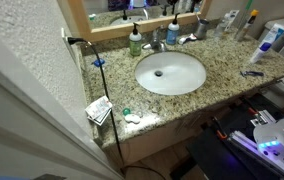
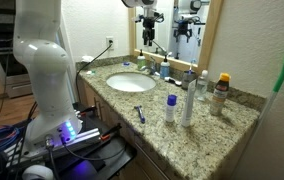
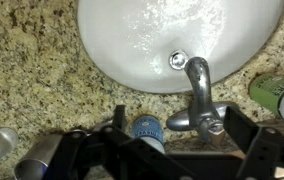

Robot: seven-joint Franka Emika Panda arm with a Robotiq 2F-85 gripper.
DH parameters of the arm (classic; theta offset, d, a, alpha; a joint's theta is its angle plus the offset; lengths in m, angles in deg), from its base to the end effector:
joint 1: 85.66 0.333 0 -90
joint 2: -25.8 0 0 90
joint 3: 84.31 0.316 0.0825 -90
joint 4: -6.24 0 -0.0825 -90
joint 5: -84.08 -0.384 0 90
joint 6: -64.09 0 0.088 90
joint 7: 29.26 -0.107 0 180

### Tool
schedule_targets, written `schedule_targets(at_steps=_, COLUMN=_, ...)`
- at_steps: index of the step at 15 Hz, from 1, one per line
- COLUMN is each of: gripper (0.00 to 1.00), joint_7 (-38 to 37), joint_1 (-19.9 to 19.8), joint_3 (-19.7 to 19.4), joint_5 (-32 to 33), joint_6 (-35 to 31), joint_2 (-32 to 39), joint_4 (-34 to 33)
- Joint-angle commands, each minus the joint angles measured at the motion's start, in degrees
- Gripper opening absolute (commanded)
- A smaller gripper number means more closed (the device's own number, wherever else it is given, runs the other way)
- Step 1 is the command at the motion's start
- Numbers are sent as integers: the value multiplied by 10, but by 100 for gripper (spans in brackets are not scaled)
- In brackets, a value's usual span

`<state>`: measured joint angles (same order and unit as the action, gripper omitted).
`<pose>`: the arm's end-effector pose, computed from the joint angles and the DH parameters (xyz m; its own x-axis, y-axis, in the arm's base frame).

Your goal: Place the blue and white pump bottle on the right side of the faucet, place the green and white pump bottle on the left side of the faucet, put the toothbrush in the silver cup, place the toothpaste next to the silver cup

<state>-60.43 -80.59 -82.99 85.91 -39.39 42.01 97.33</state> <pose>0.6358 0.0671 0.4654 0.9097 -0.4128 -0.0445 -0.4103 -0.9103 0.0551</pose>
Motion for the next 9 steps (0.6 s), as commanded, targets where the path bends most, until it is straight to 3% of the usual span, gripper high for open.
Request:
schedule_targets(at_steps=1, gripper=100, joint_7=1, joint_1=7, joint_3=-5, joint_5=-2, joint_6=2, joint_2=6, joint_4=-9)
schedule_targets(at_steps=3, gripper=100, joint_7=-17, joint_1=15, joint_3=-10, joint_5=22, joint_6=-10, joint_2=26, joint_4=-20)
schedule_targets(at_steps=9, gripper=100, joint_7=14, joint_1=7, joint_3=-4, joint_5=-23, joint_6=-47, joint_2=109, joint_4=-93)
